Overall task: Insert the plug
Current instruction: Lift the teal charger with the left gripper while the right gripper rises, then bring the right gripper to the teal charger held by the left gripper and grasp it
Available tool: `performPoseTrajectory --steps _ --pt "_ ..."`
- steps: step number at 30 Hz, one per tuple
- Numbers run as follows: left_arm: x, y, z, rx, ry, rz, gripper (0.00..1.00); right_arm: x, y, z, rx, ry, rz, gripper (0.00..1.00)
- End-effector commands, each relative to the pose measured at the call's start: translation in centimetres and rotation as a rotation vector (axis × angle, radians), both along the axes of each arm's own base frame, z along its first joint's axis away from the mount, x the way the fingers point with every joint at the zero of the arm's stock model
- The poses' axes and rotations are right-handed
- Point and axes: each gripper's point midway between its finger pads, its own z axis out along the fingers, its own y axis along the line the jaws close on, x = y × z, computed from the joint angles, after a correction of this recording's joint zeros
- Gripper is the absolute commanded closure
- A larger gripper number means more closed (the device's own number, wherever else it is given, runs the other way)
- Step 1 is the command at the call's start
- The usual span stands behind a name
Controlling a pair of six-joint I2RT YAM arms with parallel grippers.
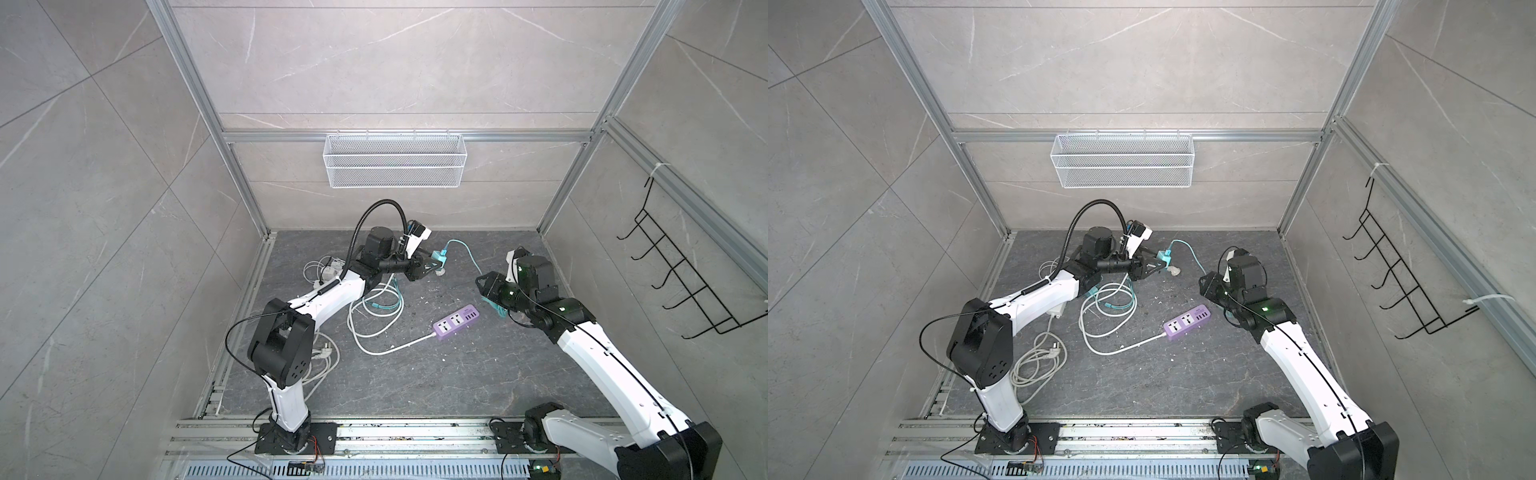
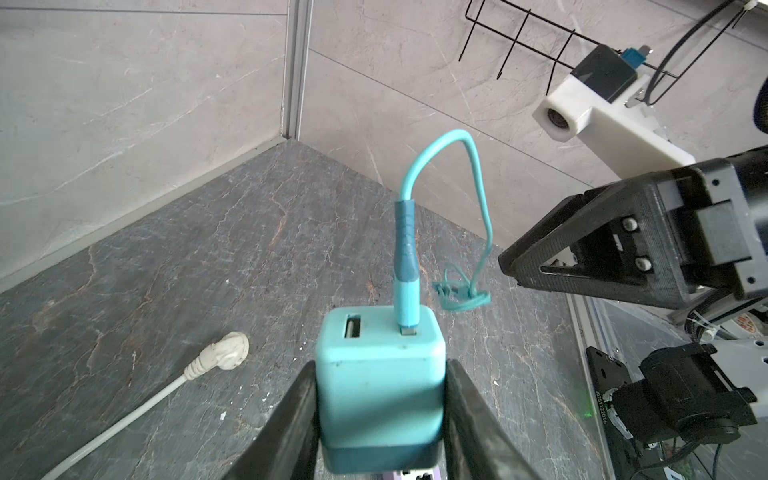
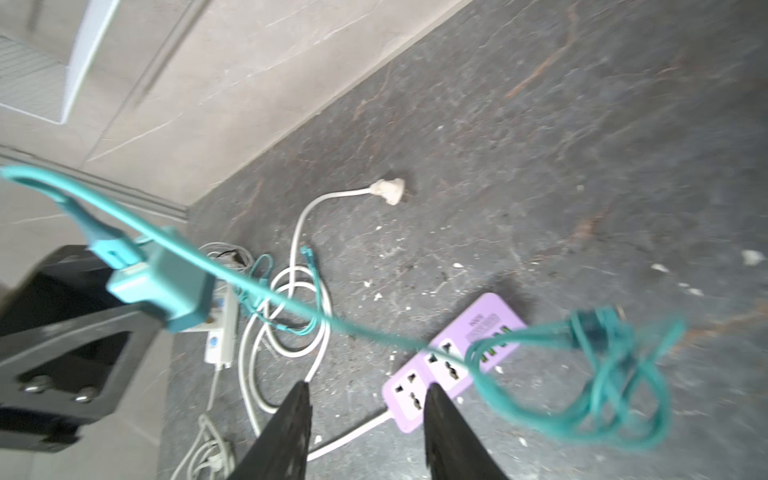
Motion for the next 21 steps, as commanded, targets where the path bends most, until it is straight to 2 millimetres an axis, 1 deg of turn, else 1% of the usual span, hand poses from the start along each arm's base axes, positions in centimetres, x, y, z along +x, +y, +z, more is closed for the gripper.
performPoseTrajectory --steps 1,7,10,13,16,18,19,21 --pt "-1.4 -1.1 2.1 -0.077 -0.110 -0.075 0.78 0.4 2.2 0.2 0.099 0.000 0.073 0.55" --pt "-2.0 -1.6 0.5 -0.045 -0.117 -0.088 0.78 0.7 3.5 0.8 0.154 -0.006 0.122 0.58" --pt "-2.3 -1.7 0.2 -0.027 -0.119 -0.087 0.78 0.9 4.9 1.3 0.199 -0.006 0.178 0.58" --pt "-2.5 -1.7 -0.1 -0.009 -0.122 -0.086 0.78 1.0 6.0 1.4 0.225 -0.003 0.219 0.60" --pt "-2.7 -1.8 -0.3 0.005 -0.123 -0.088 0.78 1.1 6.7 1.4 0.217 -0.005 0.236 0.62" --pt "-2.8 -1.9 -0.7 0.033 -0.133 -0.075 0.78 1.1 7.0 1.5 0.212 -0.008 0.248 0.62" --pt "-2.4 -1.6 -0.9 0.063 -0.142 -0.043 0.78 1.0 7.1 1.5 0.205 -0.006 0.249 0.63" --pt "-1.8 -0.9 -1.2 0.115 -0.164 0.002 0.80 0.9 6.3 1.3 0.164 0.000 0.219 0.63"
